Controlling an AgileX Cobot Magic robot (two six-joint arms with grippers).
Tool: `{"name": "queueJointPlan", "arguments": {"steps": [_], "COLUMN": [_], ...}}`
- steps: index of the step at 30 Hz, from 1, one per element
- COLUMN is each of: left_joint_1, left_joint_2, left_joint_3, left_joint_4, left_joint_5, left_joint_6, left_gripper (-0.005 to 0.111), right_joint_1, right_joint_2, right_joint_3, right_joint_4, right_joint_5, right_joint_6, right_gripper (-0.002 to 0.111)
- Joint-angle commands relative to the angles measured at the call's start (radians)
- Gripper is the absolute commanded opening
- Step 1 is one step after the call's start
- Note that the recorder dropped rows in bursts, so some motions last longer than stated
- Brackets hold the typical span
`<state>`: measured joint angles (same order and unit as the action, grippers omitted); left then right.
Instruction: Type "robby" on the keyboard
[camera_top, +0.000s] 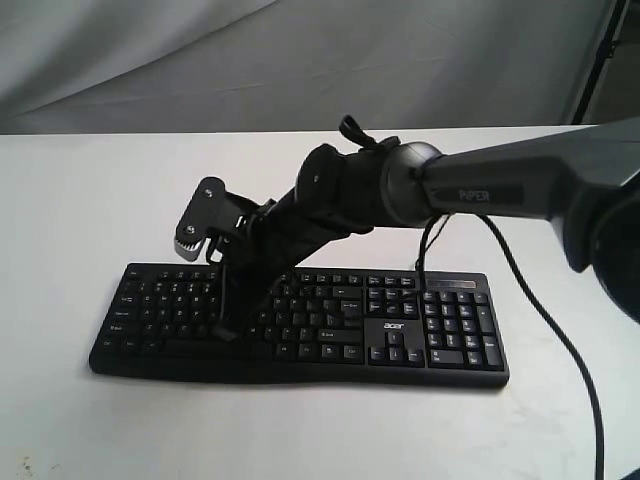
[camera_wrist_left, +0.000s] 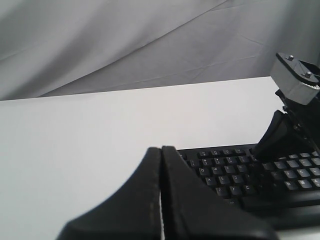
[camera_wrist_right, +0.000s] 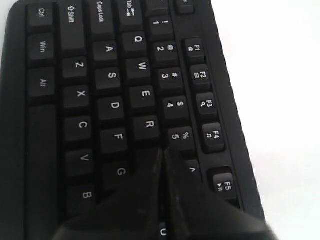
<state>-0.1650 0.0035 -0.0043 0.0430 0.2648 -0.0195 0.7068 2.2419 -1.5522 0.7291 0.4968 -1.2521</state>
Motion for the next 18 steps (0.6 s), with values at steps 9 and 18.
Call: {"name": "queueJointPlan", "arguments": {"steps": [9, 18], "left_joint_1": [-0.006, -0.006], "left_joint_2": [-0.003, -0.003], "left_joint_3": [0.004, 0.004], "left_joint_4": [0.005, 0.005], "left_joint_5": [-0.005, -0.005], "left_joint_6": [-0.003, -0.003], "left_gripper": [0.000, 0.000], "right_joint_1": [-0.012, -0.012], "right_joint_2": [-0.002, -0.002], "right_joint_3": [-0.004, -0.004], "right_joint_4": [-0.012, -0.035], "right_joint_5": [0.031, 0.034], "right_joint_6": [0.042, 0.073], "right_gripper": [0.000, 0.000]}}
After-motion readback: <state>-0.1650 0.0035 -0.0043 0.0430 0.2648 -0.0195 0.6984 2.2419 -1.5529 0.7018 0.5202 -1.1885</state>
